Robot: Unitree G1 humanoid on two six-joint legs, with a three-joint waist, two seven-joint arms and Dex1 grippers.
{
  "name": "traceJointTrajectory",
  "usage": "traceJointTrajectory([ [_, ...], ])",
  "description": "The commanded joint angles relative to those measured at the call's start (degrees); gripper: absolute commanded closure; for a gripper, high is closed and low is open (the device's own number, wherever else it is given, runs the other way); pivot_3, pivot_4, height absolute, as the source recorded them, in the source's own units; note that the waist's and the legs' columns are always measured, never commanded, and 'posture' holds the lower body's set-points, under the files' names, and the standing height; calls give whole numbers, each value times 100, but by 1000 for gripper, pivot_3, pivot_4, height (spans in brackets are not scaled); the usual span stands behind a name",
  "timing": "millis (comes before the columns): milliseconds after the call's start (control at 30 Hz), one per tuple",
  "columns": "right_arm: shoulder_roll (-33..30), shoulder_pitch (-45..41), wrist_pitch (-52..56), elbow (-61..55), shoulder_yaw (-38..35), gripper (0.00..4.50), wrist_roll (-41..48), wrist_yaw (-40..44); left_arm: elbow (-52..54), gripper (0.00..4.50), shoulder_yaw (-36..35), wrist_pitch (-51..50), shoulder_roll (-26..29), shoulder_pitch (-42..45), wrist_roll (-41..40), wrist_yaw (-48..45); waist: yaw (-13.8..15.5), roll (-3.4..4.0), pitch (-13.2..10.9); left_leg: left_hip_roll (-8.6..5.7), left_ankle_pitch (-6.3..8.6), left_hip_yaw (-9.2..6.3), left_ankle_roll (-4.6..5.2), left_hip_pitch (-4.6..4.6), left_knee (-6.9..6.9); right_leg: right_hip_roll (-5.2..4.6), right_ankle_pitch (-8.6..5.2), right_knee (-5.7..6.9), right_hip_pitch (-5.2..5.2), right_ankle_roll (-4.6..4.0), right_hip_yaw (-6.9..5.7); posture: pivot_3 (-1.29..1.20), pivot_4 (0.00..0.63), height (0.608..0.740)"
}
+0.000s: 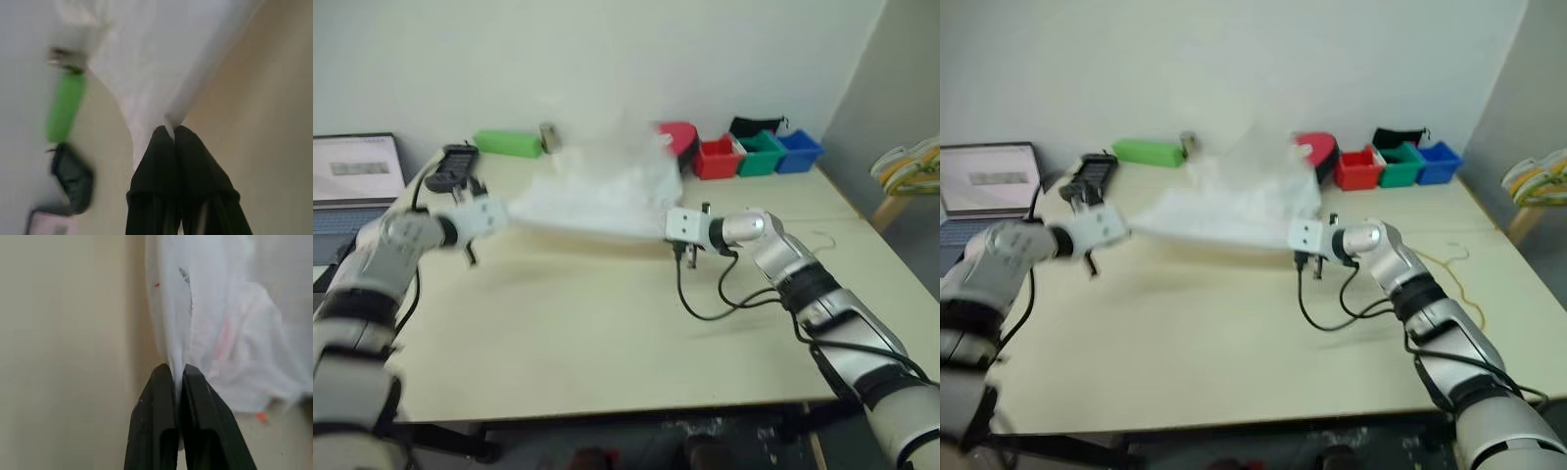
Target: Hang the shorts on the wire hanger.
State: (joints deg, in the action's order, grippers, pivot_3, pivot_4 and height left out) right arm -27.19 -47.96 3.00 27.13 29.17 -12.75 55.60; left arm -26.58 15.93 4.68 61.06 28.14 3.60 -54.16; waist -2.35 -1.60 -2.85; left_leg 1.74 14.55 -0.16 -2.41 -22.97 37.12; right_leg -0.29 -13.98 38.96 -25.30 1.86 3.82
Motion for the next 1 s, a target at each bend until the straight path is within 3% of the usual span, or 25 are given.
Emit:
traceJointTrajectory([
  [33,-630,489,792,-1492,-39,4500,-72,744,1876,4489,-641,-1166,739,-1347,-553,-636,38,-4,-6,1,0,-2,0,3,5,1,-6,0,-2,-8,-3,99,15,740],
  [133,-1244,1098,977,-2619,125,4500,54,1523,2832,4489,-812,-1418,993,-2336,-636,-768,99,-2,-21,13,-1,-13,5,39,8,26,-16,11,27,-24,-12,90,22,740],
  [167,-1398,1219,1007,-2861,147,4500,83,1699,2971,4489,-849,-1459,1040,-2446,-610,-789,136,2,-44,16,-7,-12,16,76,7,31,-34,10,64,-10,-15,88,22,740],
  [233,-1505,1315,1021,-3050,144,4500,61,1771,3181,4489,-928,-1648,1043,-2510,-643,-822,197,6,-82,13,-12,-11,25,206,-4,33,-73,4,178,-74,-11,88,22,740],
  [300,-1502,1309,1005,-3067,116,4500,15,1749,3448,4489,-966,-1730,1125,-2632,-726,-1014,212,2,-99,13,-11,-11,22,287,-6,29,-90,-1,215,-98,-8,82,21,740],
  [433,-1863,1200,833,-3320,4,4500,506,2601,4186,4489,-1469,-1901,1545,-3125,-1703,-2106,182,-3,-114,0,-3,-19,4,309,-5,10,-91,-24,221,-101,-12,76,16,740],
  [567,-1930,946,863,-3176,-86,4500,793,2930,4320,4489,-1781,-2115,1576,-3001,-2251,-2540,172,-10,-110,7,-16,27,23,315,11,3,-90,-10,216,-98,4,71,7,740],
  [667,-1330,-714,1057,-1341,-456,4500,1177,3170,2704,4489,-1451,-2516,863,-299,-2438,-2833,188,-11,-138,3,-16,21,24,315,12,18,-86,10,214,-93,7,71,0,740],
  [733,-580,-1993,806,699,-671,4500,974,2044,637,4489,-983,-1816,-2,1661,-1401,-1904,203,-13,-148,12,-33,-5,50,264,22,69,-62,12,207,-95,13,73,0,740],
  [767,-176,-2739,515,1987,-705,4500,599,456,-829,4489,-553,-1204,-389,2750,-418,-514,194,-11,-148,10,-54,-22,81,247,30,86,22,1,206,-115,19,74,0,740],
  [833,229,-3739,-110,3641,-559,4500,-138,-2043,-2887,4489,-7,-400,-851,4275,848,1704,181,-28,-127,15,-62,-56,93,246,27,102,56,4,207,-100,18,75,0,740],
  [933,322,-4482,-834,4568,-416,4500,-758,-4220,-4289,4489,174,67,-1095,5537,1493,3667,193,-51,-102,11,-59,-61,93,212,-24,100,48,-2,153,-88,32,73,0,740],
  [1000,366,-4721,-1040,4783,-603,4500,-759,-4777,-4634,4489,162,211,-1113,6015,1658,4383,165,-52,-100,12,-34,-53,55,112,-20,98,34,10,55,-100,38,75,0,740],
])
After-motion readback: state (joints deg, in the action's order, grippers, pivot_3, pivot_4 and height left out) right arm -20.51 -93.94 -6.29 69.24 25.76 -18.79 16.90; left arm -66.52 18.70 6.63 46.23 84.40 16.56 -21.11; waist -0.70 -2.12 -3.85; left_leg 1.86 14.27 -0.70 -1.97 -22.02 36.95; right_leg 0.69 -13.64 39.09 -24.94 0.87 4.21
